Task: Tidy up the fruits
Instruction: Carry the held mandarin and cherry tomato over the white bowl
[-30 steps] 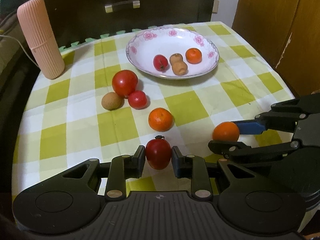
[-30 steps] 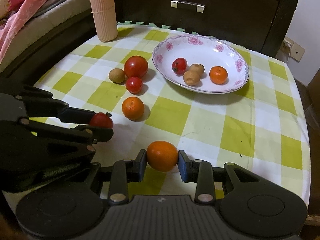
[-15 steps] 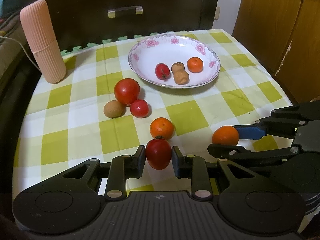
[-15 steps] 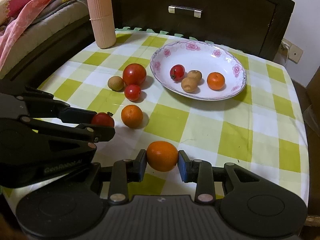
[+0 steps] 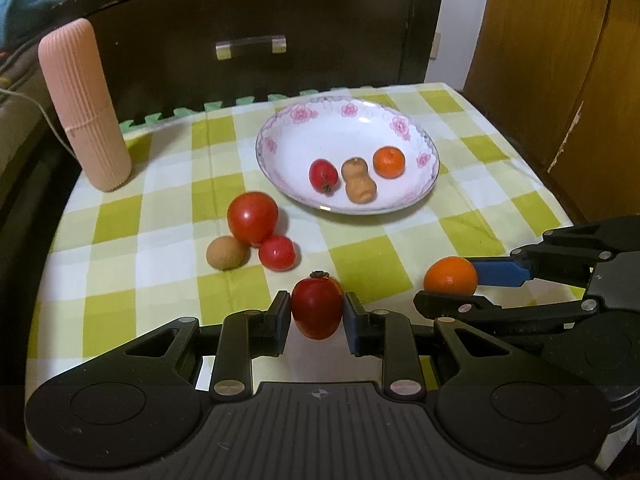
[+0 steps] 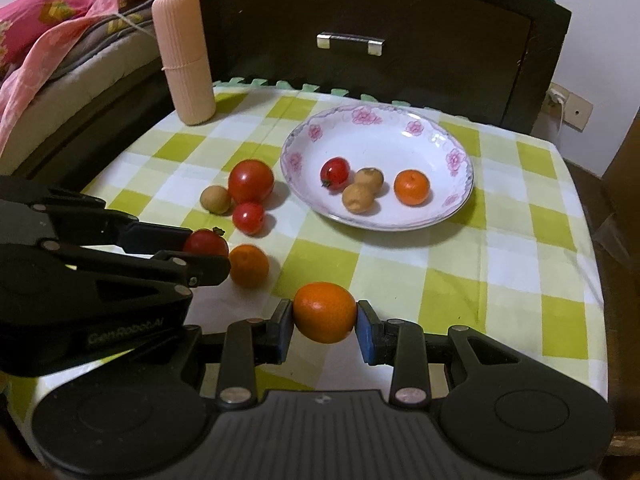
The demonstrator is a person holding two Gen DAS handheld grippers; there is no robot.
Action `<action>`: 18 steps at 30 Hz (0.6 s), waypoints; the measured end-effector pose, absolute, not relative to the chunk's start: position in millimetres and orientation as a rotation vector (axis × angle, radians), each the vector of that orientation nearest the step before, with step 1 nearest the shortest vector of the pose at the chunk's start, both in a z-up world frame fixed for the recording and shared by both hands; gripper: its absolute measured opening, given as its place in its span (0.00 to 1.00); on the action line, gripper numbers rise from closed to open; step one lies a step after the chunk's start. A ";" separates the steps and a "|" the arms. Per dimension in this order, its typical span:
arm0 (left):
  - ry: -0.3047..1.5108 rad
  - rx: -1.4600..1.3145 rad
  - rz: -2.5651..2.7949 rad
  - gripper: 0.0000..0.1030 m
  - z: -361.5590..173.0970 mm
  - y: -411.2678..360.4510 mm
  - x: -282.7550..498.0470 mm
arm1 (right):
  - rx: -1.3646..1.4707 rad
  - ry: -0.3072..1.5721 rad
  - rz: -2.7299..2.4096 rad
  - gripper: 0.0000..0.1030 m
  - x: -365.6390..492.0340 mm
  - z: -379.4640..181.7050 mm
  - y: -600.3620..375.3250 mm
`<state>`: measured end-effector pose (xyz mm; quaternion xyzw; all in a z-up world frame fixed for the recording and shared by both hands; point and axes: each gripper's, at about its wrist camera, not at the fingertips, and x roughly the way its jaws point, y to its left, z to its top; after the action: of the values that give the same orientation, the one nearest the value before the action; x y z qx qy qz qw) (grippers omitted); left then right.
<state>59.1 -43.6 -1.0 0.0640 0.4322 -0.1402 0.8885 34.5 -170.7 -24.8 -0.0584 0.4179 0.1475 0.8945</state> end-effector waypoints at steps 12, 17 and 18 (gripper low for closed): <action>0.876 0.127 -0.279 0.33 5.9 -43.9 67.8 | -0.108 0.846 0.285 0.32 42.9 -18.5 -170.0; 0.865 0.134 -0.276 0.33 8.7 -45.6 71.1 | -0.106 0.838 0.274 0.32 46.2 -16.2 -170.6; 0.862 0.135 -0.276 0.33 9.3 -46.0 71.8 | -0.105 0.836 0.273 0.32 46.8 -15.8 -170.8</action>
<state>71.8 -46.0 9.3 0.0651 0.4161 -0.1334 0.8971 46.8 -170.8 -15.8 -0.0509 0.4046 0.1319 0.9035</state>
